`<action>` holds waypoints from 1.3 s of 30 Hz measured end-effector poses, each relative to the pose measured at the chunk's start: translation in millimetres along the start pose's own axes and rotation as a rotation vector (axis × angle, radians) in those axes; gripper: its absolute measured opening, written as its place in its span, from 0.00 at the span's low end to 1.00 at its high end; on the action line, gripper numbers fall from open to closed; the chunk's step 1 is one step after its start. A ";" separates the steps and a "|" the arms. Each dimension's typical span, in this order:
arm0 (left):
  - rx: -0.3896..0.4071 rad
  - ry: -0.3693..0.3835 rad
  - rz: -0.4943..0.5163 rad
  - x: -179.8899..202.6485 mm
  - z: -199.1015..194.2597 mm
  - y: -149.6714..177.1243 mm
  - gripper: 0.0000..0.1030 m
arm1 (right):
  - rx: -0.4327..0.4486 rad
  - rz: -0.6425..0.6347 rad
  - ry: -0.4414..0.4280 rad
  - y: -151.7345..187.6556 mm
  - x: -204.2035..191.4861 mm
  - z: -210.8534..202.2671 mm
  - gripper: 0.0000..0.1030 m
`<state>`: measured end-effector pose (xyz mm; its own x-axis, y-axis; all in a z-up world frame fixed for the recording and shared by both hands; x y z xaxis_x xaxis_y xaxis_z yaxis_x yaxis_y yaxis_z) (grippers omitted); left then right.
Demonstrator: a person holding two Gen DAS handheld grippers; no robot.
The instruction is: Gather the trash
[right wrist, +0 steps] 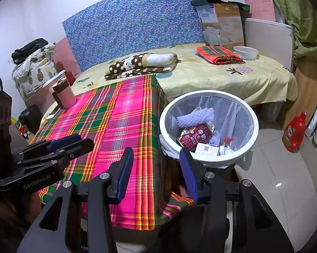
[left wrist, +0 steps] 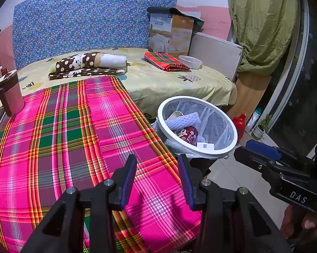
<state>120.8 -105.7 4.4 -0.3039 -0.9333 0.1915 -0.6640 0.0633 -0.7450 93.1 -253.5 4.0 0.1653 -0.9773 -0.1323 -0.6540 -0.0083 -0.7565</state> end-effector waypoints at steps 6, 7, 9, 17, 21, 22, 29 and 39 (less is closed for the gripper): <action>-0.001 -0.001 0.000 -0.3 -0.5 0.1 0.41 | -0.002 0.000 -0.001 0.1 -0.2 0.0 0.46; -0.001 -0.001 0.000 -0.2 -0.5 0.0 0.41 | -0.002 0.000 -0.002 -0.1 -0.3 0.2 0.46; -0.001 -0.002 0.001 -0.6 -0.9 0.4 0.41 | 0.000 0.000 -0.001 -0.2 -0.5 0.0 0.46; -0.001 -0.007 0.000 -3.0 -2.2 2.0 0.41 | -0.003 -0.001 -0.003 0.3 -0.9 0.4 0.46; -0.003 -0.009 -0.003 -2.7 -2.1 2.0 0.42 | -0.005 -0.002 -0.003 2.8 -3.9 0.4 0.46; -0.003 -0.010 -0.003 -3.6 -2.6 2.3 0.42 | -0.004 -0.002 -0.002 2.6 -3.6 0.5 0.46; -0.005 -0.009 -0.004 -2.1 -2.2 2.3 0.42 | -0.005 -0.001 -0.002 2.3 -3.3 0.6 0.46; -0.009 -0.025 0.009 0.1 -1.5 4.2 0.42 | -0.005 -0.001 -0.002 3.0 -4.2 0.5 0.46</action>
<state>117.0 -105.0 2.2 -0.2928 -0.9411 0.1690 -0.6673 0.0745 -0.7410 90.9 -249.2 2.0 0.1676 -0.9768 -0.1330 -0.6577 -0.0103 -0.7532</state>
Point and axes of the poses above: each gripper's, at about its wrist camera, not at the fingertips, and z roughly the way its jaws point, x to its right, y to its underside, the point moved 3 cm from there along z, roughly the way its jaws point, and after that the axes turned 2 degrees about y, right-handed, at the moved point
